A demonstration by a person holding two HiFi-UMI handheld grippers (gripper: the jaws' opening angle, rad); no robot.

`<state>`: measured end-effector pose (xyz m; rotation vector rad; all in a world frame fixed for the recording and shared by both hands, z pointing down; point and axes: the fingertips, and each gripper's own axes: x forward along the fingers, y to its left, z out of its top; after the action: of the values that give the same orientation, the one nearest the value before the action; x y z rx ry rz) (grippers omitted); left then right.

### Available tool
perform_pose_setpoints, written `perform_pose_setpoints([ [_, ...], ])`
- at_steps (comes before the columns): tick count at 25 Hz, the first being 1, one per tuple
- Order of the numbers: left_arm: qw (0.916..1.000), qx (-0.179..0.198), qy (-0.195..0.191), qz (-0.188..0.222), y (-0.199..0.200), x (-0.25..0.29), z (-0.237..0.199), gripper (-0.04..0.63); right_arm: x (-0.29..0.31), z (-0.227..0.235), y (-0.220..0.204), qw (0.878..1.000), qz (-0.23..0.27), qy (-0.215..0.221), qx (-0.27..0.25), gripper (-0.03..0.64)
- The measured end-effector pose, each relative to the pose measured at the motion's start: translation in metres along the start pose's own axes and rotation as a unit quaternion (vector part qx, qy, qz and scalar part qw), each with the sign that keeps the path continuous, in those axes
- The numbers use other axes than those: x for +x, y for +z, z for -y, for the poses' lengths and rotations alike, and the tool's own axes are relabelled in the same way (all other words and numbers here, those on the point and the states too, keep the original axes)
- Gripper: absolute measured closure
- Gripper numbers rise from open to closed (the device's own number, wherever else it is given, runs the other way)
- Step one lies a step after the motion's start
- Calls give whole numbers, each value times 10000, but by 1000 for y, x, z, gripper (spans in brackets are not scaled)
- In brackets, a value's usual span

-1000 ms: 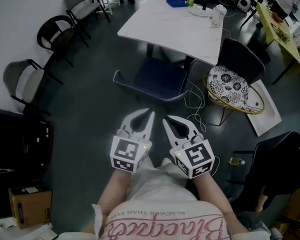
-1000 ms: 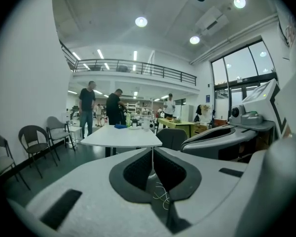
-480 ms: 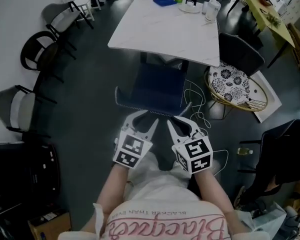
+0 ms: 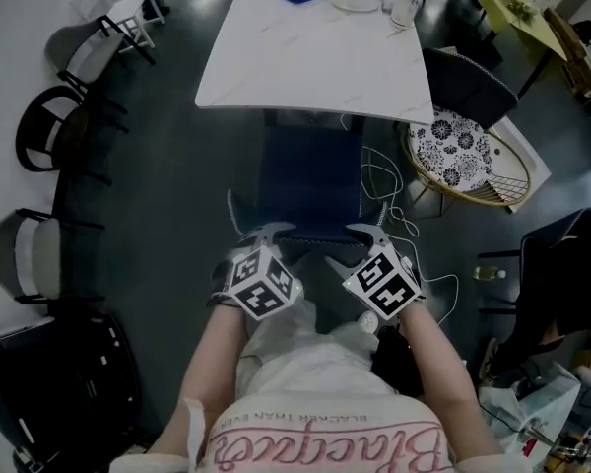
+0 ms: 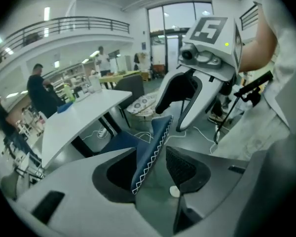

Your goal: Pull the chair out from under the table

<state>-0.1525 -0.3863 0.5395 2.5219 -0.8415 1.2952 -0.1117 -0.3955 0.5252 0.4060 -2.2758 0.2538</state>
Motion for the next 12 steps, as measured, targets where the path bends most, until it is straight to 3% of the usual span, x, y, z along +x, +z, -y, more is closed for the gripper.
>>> perform_pose_setpoints([
  [4,9928,722,-660,-689,-25,21,-2,416,29,-2,-24,9930,-866,345,-721,403],
  [12,9732,1462,-1262,-1246,-47,56,-18,410,74,16,-44,9774,-1727,346,-1172,403],
])
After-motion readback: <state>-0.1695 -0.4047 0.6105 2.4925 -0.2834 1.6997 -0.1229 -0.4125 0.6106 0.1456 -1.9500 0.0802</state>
